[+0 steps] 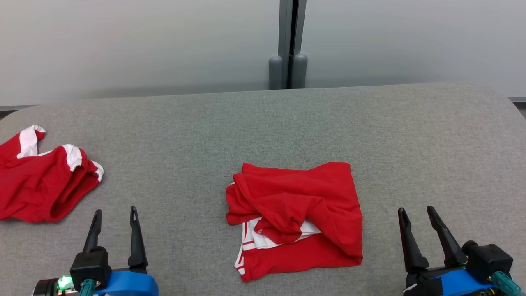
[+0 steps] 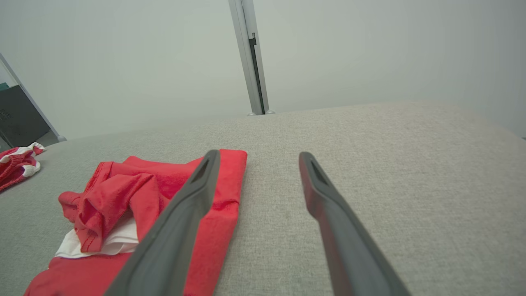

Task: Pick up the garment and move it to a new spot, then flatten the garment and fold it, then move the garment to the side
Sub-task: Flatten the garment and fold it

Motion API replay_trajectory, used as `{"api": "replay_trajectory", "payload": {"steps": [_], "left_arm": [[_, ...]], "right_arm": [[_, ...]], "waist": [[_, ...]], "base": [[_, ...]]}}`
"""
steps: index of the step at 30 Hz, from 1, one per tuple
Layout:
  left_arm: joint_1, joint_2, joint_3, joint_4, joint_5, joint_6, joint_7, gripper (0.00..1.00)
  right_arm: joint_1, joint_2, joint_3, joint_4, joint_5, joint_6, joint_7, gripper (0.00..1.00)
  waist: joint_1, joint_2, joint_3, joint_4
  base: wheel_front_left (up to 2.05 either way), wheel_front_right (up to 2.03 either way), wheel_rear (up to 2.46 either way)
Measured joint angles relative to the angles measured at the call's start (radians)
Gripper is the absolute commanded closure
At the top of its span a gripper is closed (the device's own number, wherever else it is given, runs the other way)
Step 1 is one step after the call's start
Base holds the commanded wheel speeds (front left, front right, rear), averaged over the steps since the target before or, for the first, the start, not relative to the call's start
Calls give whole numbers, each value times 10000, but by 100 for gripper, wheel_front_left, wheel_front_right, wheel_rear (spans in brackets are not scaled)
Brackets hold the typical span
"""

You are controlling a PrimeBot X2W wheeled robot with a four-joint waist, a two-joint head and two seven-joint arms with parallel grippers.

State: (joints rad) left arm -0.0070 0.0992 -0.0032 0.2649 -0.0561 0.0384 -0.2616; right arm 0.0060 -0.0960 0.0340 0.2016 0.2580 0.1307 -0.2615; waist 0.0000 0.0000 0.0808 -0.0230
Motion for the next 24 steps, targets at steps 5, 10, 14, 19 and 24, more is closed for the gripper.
{"api": "replay_trajectory", "payload": {"steps": [5,10,14,19,24], "left_arm": [[7,56,35,2,0,-36,-2,0],[10,56,33,4,6,-38,0,0],[15,56,-61,12,56,-50,-2,0],[-24,27,-558,65,291,-299,-2,0],[-442,-19,-1402,303,447,-934,-2,0]], "right_arm": [[0,82,-2,36,-96,0,0,0],[-4,105,17,113,-113,0,2,0],[-16,109,61,196,-113,0,0,0],[-36,113,92,255,-113,0,0,0],[-138,102,121,303,-107,0,0,0]], "waist": [[0,-1,-34,27],[0,0,-55,53],[1,-1,-67,47],[0,0,-69,0],[1,0,-50,-61]], "base": [[0,0,0],[0,0,0],[0,0,0],[0,0,0],[0,0,0]]}}
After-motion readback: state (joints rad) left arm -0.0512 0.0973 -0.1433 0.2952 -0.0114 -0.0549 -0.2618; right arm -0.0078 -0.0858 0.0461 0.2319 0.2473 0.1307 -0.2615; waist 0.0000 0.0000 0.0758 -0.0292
